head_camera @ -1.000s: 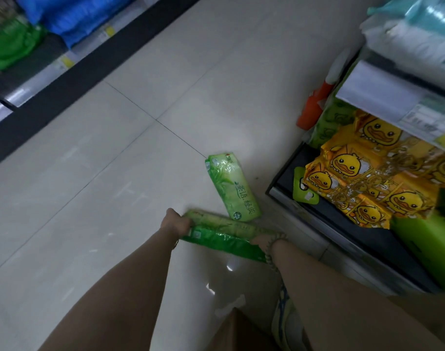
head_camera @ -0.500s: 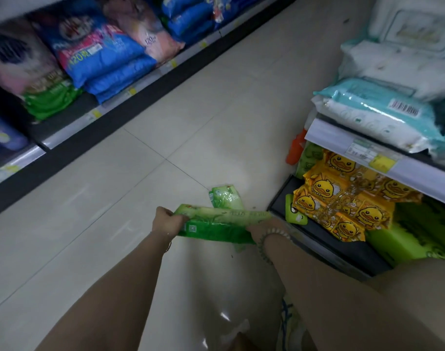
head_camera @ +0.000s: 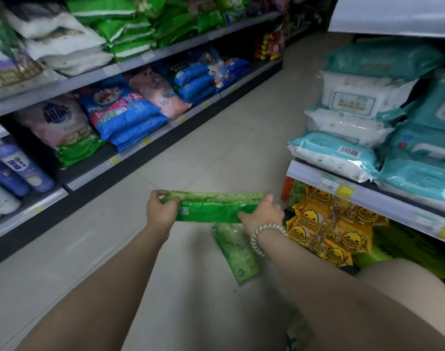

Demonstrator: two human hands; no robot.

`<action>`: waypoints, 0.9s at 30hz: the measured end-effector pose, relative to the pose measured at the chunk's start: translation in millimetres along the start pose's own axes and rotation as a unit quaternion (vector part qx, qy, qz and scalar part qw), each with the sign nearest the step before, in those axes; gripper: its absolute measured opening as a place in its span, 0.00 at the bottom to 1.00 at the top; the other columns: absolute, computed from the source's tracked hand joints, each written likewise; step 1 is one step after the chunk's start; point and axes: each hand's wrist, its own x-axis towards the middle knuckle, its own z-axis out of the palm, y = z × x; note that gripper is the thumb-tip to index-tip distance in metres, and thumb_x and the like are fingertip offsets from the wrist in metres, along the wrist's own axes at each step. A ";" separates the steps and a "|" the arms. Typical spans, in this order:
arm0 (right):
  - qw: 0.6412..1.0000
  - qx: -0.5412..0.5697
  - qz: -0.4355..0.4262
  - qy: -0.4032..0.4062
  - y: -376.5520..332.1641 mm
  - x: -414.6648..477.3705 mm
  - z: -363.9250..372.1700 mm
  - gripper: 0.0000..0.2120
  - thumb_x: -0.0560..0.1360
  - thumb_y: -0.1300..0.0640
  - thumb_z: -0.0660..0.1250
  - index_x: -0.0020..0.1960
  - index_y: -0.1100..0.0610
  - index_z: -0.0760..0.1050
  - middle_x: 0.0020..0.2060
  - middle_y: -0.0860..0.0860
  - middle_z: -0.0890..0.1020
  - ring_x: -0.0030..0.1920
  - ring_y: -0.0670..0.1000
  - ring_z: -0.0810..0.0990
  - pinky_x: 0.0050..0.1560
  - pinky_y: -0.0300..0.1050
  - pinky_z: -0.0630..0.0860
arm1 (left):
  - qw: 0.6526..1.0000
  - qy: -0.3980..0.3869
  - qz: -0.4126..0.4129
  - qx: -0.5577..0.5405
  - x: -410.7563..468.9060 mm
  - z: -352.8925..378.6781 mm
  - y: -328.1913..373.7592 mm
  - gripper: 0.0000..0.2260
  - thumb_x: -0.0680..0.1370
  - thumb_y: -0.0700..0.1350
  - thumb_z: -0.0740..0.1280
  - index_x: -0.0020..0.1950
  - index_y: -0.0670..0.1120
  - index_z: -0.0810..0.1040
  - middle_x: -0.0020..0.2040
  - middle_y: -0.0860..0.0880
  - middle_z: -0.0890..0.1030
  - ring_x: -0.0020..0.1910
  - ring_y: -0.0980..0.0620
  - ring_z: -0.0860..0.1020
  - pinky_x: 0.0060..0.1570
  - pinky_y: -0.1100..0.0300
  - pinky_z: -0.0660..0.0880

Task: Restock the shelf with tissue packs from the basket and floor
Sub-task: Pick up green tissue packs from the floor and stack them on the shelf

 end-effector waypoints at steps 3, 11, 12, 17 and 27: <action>0.998 0.019 -0.049 0.022 -11.5 -8.0 -21.4 0.35 0.70 0.50 0.72 0.70 0.54 0.56 0.62 0.59 0.68 0.64 0.59 0.64 0.60 0.50 0.68 | 0.999 0.031 0.040 -0.010 -2.1 0.4 24.5 0.07 0.72 0.45 0.67 0.50 0.51 0.75 0.56 0.41 0.75 0.53 0.42 0.76 0.55 0.48 0.75; 0.987 0.047 -0.124 0.091 -31.7 -14.7 -80.3 0.31 0.69 0.50 0.70 0.68 0.49 0.62 0.59 0.58 0.68 0.61 0.59 0.65 0.60 0.48 0.67 | 0.985 0.089 0.142 -0.041 -25.0 3.5 93.9 0.05 0.75 0.44 0.66 0.50 0.48 0.77 0.54 0.46 0.71 0.60 0.44 0.70 0.64 0.53 0.67; 0.984 0.049 -0.134 0.102 -33.6 -15.5 -87.8 0.31 0.69 0.50 0.71 0.68 0.49 0.63 0.59 0.58 0.68 0.61 0.58 0.65 0.60 0.48 0.67 | 0.983 0.087 0.152 -0.047 -27.2 3.6 100.9 0.05 0.75 0.44 0.66 0.50 0.47 0.76 0.55 0.46 0.72 0.60 0.45 0.70 0.62 0.56 0.66; 0.966 0.069 -0.175 0.177 -43.4 -21.6 -122.1 0.34 0.67 0.50 0.73 0.69 0.50 0.62 0.58 0.58 0.67 0.61 0.59 0.64 0.63 0.48 0.64 | 0.973 0.084 0.199 -0.081 -40.3 6.1 132.0 0.04 0.76 0.45 0.66 0.50 0.49 0.74 0.54 0.48 0.70 0.60 0.46 0.70 0.63 0.52 0.66; 0.900 0.082 -0.290 0.315 -59.9 -38.2 -191.6 0.33 0.70 0.50 0.73 0.71 0.51 0.63 0.62 0.59 0.65 0.63 0.57 0.62 0.61 0.48 0.65 | 0.948 0.080 0.252 -0.177 -65.0 7.1 201.3 0.03 0.77 0.43 0.66 0.50 0.47 0.74 0.59 0.43 0.73 0.56 0.49 0.72 0.61 0.54 0.68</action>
